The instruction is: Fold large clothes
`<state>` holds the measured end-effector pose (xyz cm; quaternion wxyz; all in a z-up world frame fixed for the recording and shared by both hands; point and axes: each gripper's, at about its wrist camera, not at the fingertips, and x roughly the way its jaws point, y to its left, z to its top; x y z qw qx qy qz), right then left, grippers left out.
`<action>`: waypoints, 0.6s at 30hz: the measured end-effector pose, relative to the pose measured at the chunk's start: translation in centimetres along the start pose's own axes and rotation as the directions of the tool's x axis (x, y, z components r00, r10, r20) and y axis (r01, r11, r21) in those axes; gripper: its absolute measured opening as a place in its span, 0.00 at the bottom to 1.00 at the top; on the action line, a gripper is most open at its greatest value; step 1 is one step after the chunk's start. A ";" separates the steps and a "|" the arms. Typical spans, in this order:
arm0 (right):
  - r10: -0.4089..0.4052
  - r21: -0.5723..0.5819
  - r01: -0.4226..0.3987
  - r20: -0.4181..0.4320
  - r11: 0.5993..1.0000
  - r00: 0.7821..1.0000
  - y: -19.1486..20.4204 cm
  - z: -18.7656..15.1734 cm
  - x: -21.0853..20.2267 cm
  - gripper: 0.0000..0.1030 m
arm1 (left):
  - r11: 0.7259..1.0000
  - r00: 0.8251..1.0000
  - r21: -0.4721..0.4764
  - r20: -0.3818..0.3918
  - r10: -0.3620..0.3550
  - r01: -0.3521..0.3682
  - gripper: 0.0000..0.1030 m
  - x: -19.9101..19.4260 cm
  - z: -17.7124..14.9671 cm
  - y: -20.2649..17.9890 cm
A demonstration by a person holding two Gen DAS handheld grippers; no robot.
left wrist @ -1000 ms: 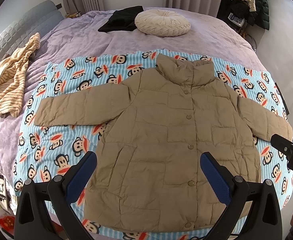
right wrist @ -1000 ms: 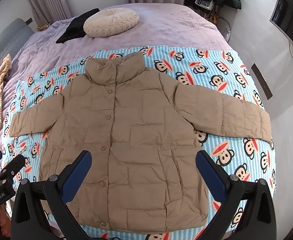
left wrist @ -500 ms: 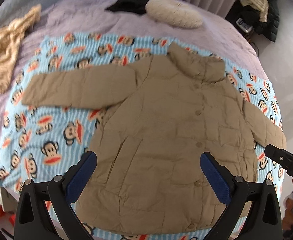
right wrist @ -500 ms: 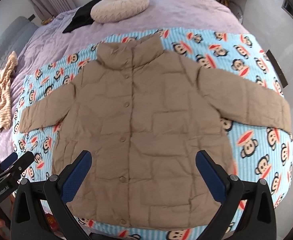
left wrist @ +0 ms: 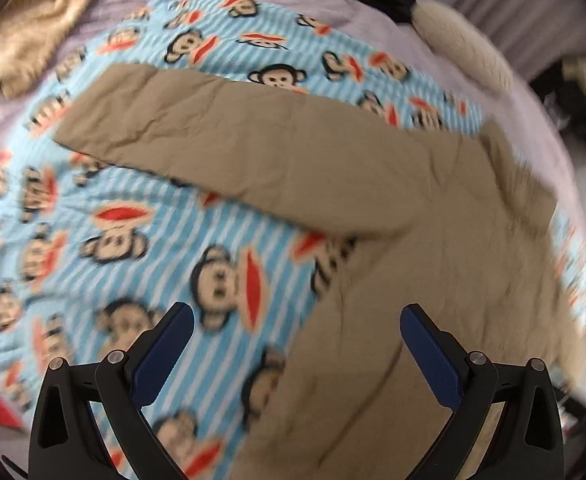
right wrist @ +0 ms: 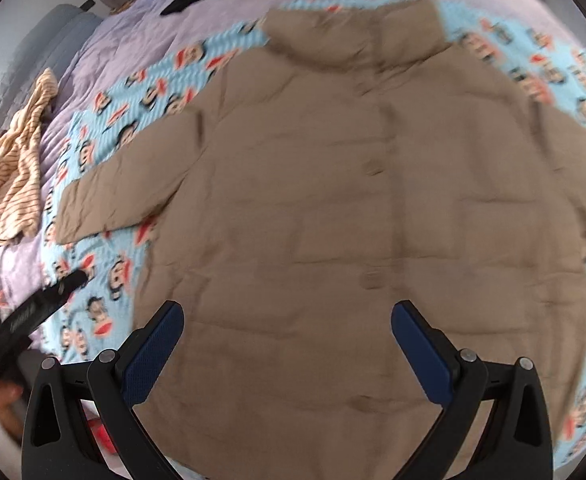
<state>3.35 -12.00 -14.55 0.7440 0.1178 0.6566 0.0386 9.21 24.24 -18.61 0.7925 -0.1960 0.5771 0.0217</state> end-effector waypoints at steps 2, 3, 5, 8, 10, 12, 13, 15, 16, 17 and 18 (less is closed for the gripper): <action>0.022 -0.002 -0.022 -0.045 1.000 0.999 1.0 0.2 2.1 1.00 | 0.994 0.996 -0.072 0.031 -0.084 0.086 1.00 1.7 1.7 2.5; 0.030 -0.005 -0.031 -0.048 1.000 0.998 1.4 0.2 2.6 1.00 | 0.987 0.992 -0.103 0.049 -0.118 0.123 1.00 2.7 2.4 3.7; 0.049 -0.028 -0.050 -0.041 0.998 0.998 2.4 0.3 3.8 1.00 | 0.973 0.985 -0.159 0.063 -0.160 0.168 1.00 4.5 3.6 5.3; 0.061 -0.052 -0.063 -0.030 0.997 0.998 3.1 0.4 5.0 1.00 | 0.953 0.974 -0.204 0.084 -0.209 0.222 1.00 6.9 5.3 7.2; 0.075 -0.050 -0.077 -0.033 0.996 0.997 3.2 0.7 5.9 1.00 | 0.939 0.968 -0.236 0.097 -0.232 0.249 1.00 8.3 6.4 8.4; 0.085 -0.050 -0.087 -0.025 0.995 0.996 3.5 1.1 6.7 1.00 | 0.928 0.963 -0.263 0.114 -0.243 0.266 1.00 9.0 7.5 9.2; 0.089 -0.051 -0.090 -0.021 0.995 0.996 3.5 1.3 6.7 1.00 | 0.921 0.960 -0.275 0.132 -0.248 0.276 1.00 9.0 8.1 9.6; 0.099 -0.063 -0.099 -0.006 0.993 0.995 4.1 1.9 6.8 1.00 | 0.907 0.951 -0.296 0.171 -0.256 0.298 1.00 8.8 9.6 10.1; 0.103 -0.069 -0.102 0.002 0.992 0.995 4.2 2.0 6.8 1.00 | 0.902 0.949 -0.309 0.184 -0.255 0.303 1.00 8.7 10.1 10.3; 0.106 -0.075 -0.105 0.010 0.992 0.994 4.4 2.4 6.8 1.00 | 0.891 0.946 -0.330 0.202 -0.255 0.311 1.00 8.6 10.8 10.8; 0.109 -0.083 -0.108 0.017 0.991 0.994 4.7 2.9 6.8 1.00 | 0.880 0.943 -0.355 0.221 -0.247 0.314 1.00 8.6 11.5 11.4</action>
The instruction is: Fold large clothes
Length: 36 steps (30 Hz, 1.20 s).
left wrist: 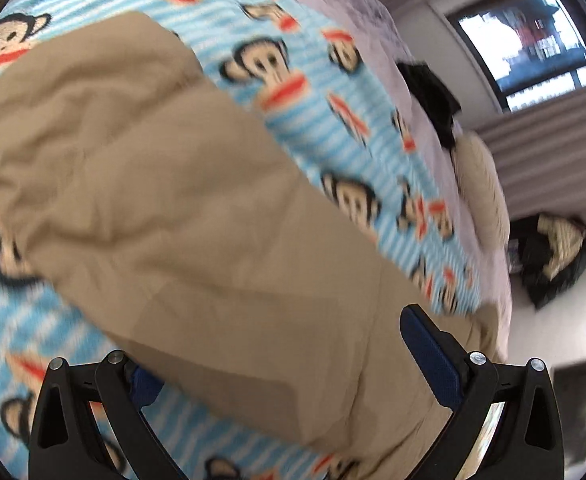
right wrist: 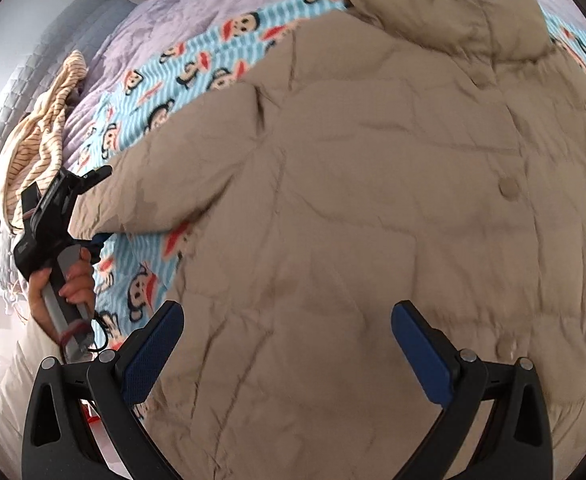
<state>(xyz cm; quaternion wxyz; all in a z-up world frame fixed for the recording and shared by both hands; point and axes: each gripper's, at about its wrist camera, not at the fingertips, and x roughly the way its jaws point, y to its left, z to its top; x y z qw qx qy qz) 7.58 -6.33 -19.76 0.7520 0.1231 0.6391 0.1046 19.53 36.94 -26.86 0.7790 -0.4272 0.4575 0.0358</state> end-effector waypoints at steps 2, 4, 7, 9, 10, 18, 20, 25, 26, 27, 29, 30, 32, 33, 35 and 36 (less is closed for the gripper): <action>0.002 -0.011 -0.002 0.011 1.000 1.000 0.3 1.0 0.1 1.00 | 0.998 0.999 -0.051 0.023 0.026 -0.025 1.00 0.2 1.2 0.4; 0.006 -0.016 -0.006 0.026 1.000 1.000 0.8 2.5 0.6 1.00 | 0.996 0.999 -0.087 0.031 0.037 -0.035 0.89 0.2 1.6 0.9; 0.014 -0.022 -0.013 0.055 1.000 0.998 1.6 4.5 1.2 1.00 | 0.998 0.998 -0.054 0.041 0.044 -0.042 0.58 -0.2 1.3 0.3; 0.018 -0.021 -0.017 0.071 1.000 0.997 2.2 5.6 1.8 0.95 | 0.999 0.998 -0.024 0.045 0.050 -0.049 0.38 -0.3 0.9 -0.2; 0.028 -0.020 -0.026 0.076 0.999 0.997 2.5 6.0 2.0 0.90 | 0.999 0.998 -0.011 0.048 0.039 -0.039 0.23 -0.3 0.8 -0.4; 0.066 0.011 -0.067 0.063 0.998 0.996 3.8 8.6 5.8 0.25 | 0.989 0.990 0.147 0.142 -0.020 -0.002 0.09 -4.2 -0.2 -4.0; 0.068 0.011 -0.069 0.052 0.998 0.996 3.9 8.7 6.6 0.25 | 0.970 0.985 0.242 0.170 -0.021 -0.021 0.09 -4.9 -0.6 -6.3; 0.146 0.021 -0.146 0.024 0.989 0.989 3.5 8.7 9.3 0.25 | 0.895 0.983 0.445 0.160 -0.092 0.011 0.09 -5.7 -2.9 -12.5; 0.151 0.031 -0.152 0.019 0.988 0.988 3.3 8.6 9.7 0.25 | 0.881 0.983 0.473 0.148 -0.109 0.027 0.09 -5.7 -3.6 -13.7; 0.157 0.049 -0.158 0.010 0.986 0.987 3.0 8.6 10.4 0.25 | 0.858 0.984 0.513 0.127 -0.125 0.042 0.09 -5.4 -4.6 -15.4; 0.183 0.068 -0.182 -0.015 0.981 0.983 2.5 8.6 11.4 0.24 | 0.829 0.984 0.554 0.094 -0.150 0.073 0.09 -4.9 -6.3 -17.5; 0.197 0.074 -0.195 -0.023 0.978 0.980 2.2 8.5 11.5 0.22 | 0.814 0.984 0.574 0.074 -0.161 0.090 0.09 -4.3 -7.3 -18.9; 0.247 0.099 -0.243 -0.038 0.965 0.968 1.6 8.5 10.9 0.22 | 0.776 0.983 0.620 0.037 -0.177 0.116 0.09 -3.3 -9.7 -21.6; 0.268 0.114 -0.263 -0.037 0.958 0.963 0.9 8.2 10.2 0.22 | 0.760 0.983 0.637 0.023 -0.183 0.127 0.09 -3.0 -10.8 -22.6; 0.263 0.129 -0.260 -0.002 0.957 0.965 -1.0 7.4 7.7 0.22 | 0.719 0.983 0.678 -0.025 -0.183 0.152 0.09 -1.7 -13.9 -25.0; 0.253 0.139 -0.253 0.018 0.958 0.967 -2.2 6.8 6.5 0.22 | 0.695 0.983 0.701 -0.052 -0.174 0.161 0.09 -0.8 -15.8 -26.2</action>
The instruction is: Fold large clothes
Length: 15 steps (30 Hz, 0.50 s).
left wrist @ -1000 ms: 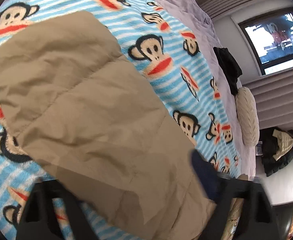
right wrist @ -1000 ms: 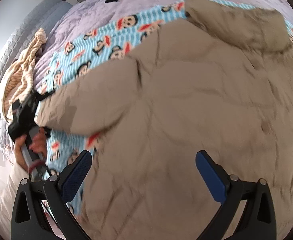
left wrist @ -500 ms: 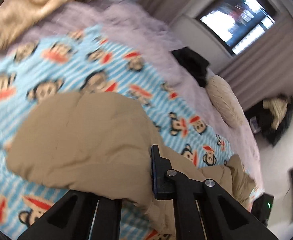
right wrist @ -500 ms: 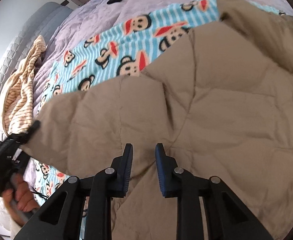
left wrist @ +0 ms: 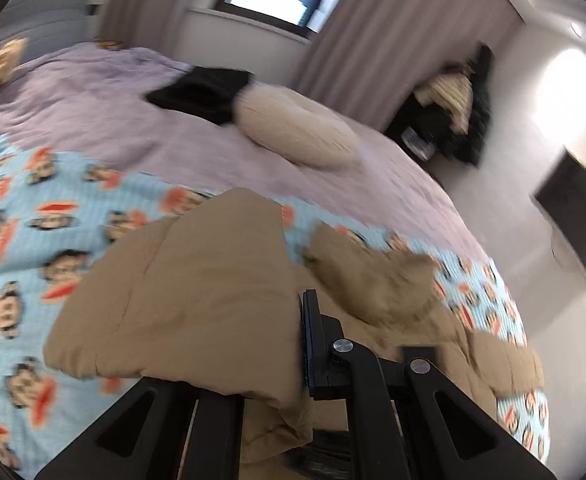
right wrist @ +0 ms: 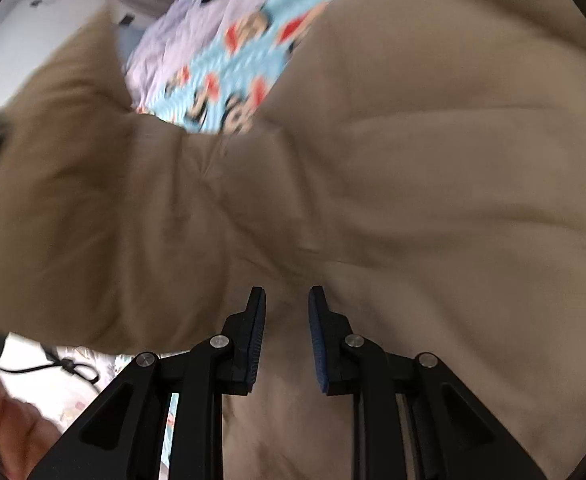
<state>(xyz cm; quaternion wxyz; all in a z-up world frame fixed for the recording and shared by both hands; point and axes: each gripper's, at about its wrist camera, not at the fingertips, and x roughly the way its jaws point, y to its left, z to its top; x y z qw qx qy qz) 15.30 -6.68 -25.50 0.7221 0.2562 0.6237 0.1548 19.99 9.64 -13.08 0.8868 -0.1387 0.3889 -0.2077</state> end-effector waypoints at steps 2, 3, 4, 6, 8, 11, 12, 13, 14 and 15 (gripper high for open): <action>-0.046 0.037 0.044 0.054 0.998 0.997 -2.8 -1.0 -3.9 0.22 | 0.998 0.998 0.061 -0.056 0.000 0.004 0.09 2.1 -1.6 -3.5; -0.082 0.057 0.077 0.081 0.995 0.993 -4.4 -1.5 -6.0 0.23 | 0.994 0.994 0.112 -0.110 0.019 -0.007 0.09 4.1 -2.9 -5.4; -0.113 0.072 0.107 0.100 0.992 0.988 -5.7 -1.9 -7.7 0.24 | 0.990 0.989 0.142 -0.143 0.036 -0.015 0.09 5.3 -4.0 -6.4; -0.182 0.115 0.168 0.130 0.979 0.975 -8.9 -2.9 -11.2 0.25 | 0.974 0.970 0.220 -0.222 0.098 -0.048 0.09 8.2 -6.8 -8.6; -0.209 0.145 0.189 0.134 0.971 0.969 -10.9 -3.6 -13.0 0.25 | 0.947 0.947 0.305 -0.264 0.183 -0.098 0.10 10.4 -9.7 -10.3; -0.221 0.172 0.198 0.129 0.965 0.967 -13.0 -4.5 -14.2 0.25 | 0.914 0.931 0.379 -0.261 0.256 -0.145 0.10 11.1 -12.0 -10.7; -0.216 0.175 0.193 0.127 0.966 0.968 -13.2 -4.5 -14.3 0.25 | 0.908 0.931 0.391 -0.251 0.264 -0.152 0.10 10.8 -12.2 -10.8; -0.209 0.175 0.186 0.124 0.967 0.970 -13.3 -4.6 -14.1 0.25 | 0.904 0.931 0.400 -0.250 0.267 -0.152 0.20 10.3 -12.3 -11.0; -0.206 0.171 0.184 0.123 0.968 0.971 -13.2 -4.5 -14.0 0.25 | 0.907 0.930 0.399 -0.265 0.253 -0.133 0.52 9.7 -12.3 -11.2; -0.210 0.159 0.190 0.122 0.969 0.970 -12.8 -4.5 -13.6 0.25 | 0.909 0.933 0.394 -0.260 0.248 -0.132 0.69 8.8 -12.2 -11.1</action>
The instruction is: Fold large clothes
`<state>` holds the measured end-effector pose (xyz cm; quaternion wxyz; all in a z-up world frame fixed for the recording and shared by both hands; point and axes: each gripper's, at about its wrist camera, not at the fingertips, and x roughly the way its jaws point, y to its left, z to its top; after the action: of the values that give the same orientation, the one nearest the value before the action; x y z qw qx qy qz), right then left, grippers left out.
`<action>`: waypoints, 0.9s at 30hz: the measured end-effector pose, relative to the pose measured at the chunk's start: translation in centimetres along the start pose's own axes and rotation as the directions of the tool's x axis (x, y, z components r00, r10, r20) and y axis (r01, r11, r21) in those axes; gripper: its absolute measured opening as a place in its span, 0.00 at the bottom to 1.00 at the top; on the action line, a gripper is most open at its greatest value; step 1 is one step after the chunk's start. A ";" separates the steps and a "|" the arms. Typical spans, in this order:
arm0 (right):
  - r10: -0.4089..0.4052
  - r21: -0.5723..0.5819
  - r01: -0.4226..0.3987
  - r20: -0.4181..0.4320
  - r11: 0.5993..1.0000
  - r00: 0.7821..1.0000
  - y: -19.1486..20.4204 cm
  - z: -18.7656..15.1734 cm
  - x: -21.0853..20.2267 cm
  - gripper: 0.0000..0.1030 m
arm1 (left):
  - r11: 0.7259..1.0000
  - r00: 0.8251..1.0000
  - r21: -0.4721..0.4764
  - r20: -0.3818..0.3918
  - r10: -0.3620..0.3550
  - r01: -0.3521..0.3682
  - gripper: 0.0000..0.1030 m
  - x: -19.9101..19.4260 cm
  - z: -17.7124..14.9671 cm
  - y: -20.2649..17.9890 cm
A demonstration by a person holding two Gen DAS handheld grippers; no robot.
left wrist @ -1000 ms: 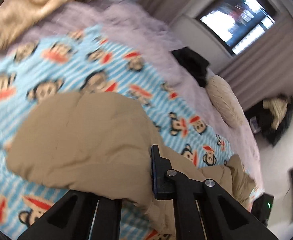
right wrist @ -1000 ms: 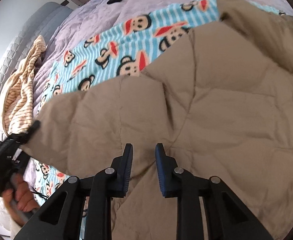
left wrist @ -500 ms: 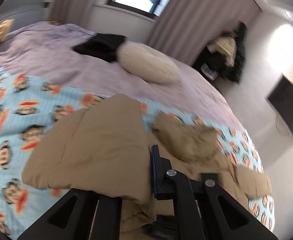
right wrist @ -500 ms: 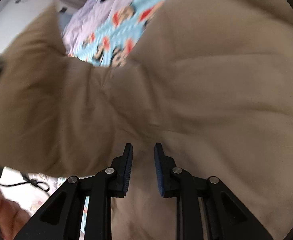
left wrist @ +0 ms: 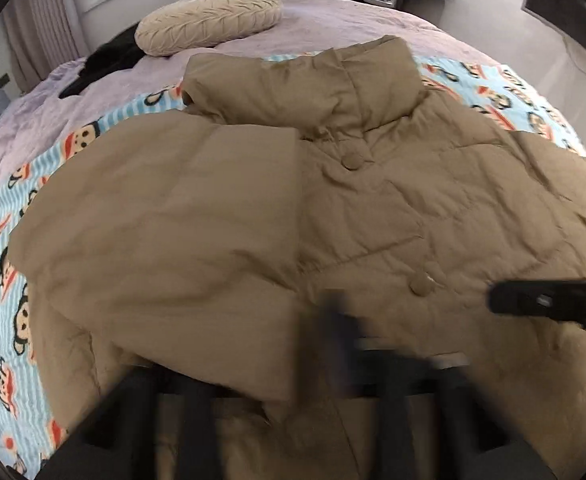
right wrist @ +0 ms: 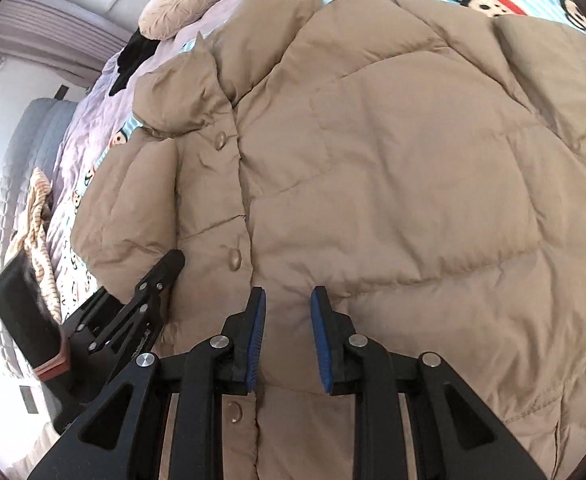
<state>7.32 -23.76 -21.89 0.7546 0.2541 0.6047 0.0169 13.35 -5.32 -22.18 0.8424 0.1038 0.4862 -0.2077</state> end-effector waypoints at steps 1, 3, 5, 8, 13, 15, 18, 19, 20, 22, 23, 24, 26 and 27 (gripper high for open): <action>-0.001 -0.010 0.001 0.001 1.000 1.000 -0.3 0.6 -0.2 0.25 | 1.000 1.000 -0.006 0.023 0.016 -0.016 0.91 -0.8 0.0 0.6; -0.013 -0.054 0.013 0.007 0.998 1.000 1.1 1.0 -0.3 0.25 | 0.998 0.995 -0.006 0.076 0.058 -0.058 0.92 -3.2 -0.5 1.2; -0.036 -0.124 0.038 0.025 0.992 0.999 1.7 1.0 -1.2 0.34 | 0.995 0.991 -0.034 0.097 0.094 -0.091 0.92 -5.3 -1.2 3.1; -0.067 -0.276 0.095 0.110 0.957 0.992 5.7 0.7 -2.8 0.70 | 0.981 0.986 -0.160 0.103 0.130 -0.112 0.92 -7.4 -2.0 8.6; -0.050 -0.539 0.158 0.209 0.828 0.977 13.9 -1.0 -2.7 0.79 | 0.900 0.995 -0.428 0.021 0.095 -0.077 0.92 -6.7 -3.2 19.0; -0.085 -0.642 0.219 0.233 0.734 0.969 17.4 -2.1 -0.5 0.79 | 0.850 0.999 -0.526 0.003 0.033 -0.027 0.92 -5.7 -4.0 22.3; -0.159 -0.737 0.327 0.291 0.591 0.944 21.2 -3.1 3.6 0.79 | 0.789 0.999 -0.614 -0.014 -0.029 0.014 0.92 -3.3 -4.0 24.5; -0.186 -0.753 0.366 0.317 0.547 0.930 22.0 -3.2 4.9 0.79 | 0.784 0.999 -0.620 -0.023 -0.027 0.007 0.92 -2.7 -4.0 24.8; -0.203 -0.760 0.393 0.338 0.518 0.919 22.4 -3.3 5.7 0.79 | 0.784 0.999 -0.620 -0.029 -0.026 0.002 0.92 -2.2 -3.8 24.8; -0.242 -0.757 0.458 0.388 0.466 0.889 23.0 -2.4 7.8 0.79 | 0.793 0.999 -0.609 -0.026 -0.044 0.019 0.92 -1.3 -3.0 24.6; -0.249 -0.743 0.479 0.409 0.467 0.878 22.7 -1.9 7.9 0.79 | 0.798 0.998 -0.601 -0.023 -0.061 0.035 0.92 -0.8 -2.6 24.5; -0.249 -0.721 0.499 0.434 0.480 0.866 22.0 -1.7 7.3 0.79 | 0.803 0.995 -0.592 -0.022 -0.093 0.062 0.92 -0.1 -2.1 24.3; -0.256 -0.616 0.563 0.518 0.550 0.816 19.8 -0.4 5.1 0.79 | 0.798 0.988 -0.593 -0.030 -0.150 0.103 0.92 1.2 -1.4 24.2; -0.261 -0.562 0.576 0.542 0.593 0.799 18.6 0.3 3.9 0.79 | 0.786 0.981 -0.604 -0.036 -0.189 0.130 0.92 2.0 -1.0 24.2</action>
<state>13.93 -6.36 -17.87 0.8810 -0.2091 0.4243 0.0108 24.35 16.19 -25.10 0.7874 -0.1995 0.5730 -0.1086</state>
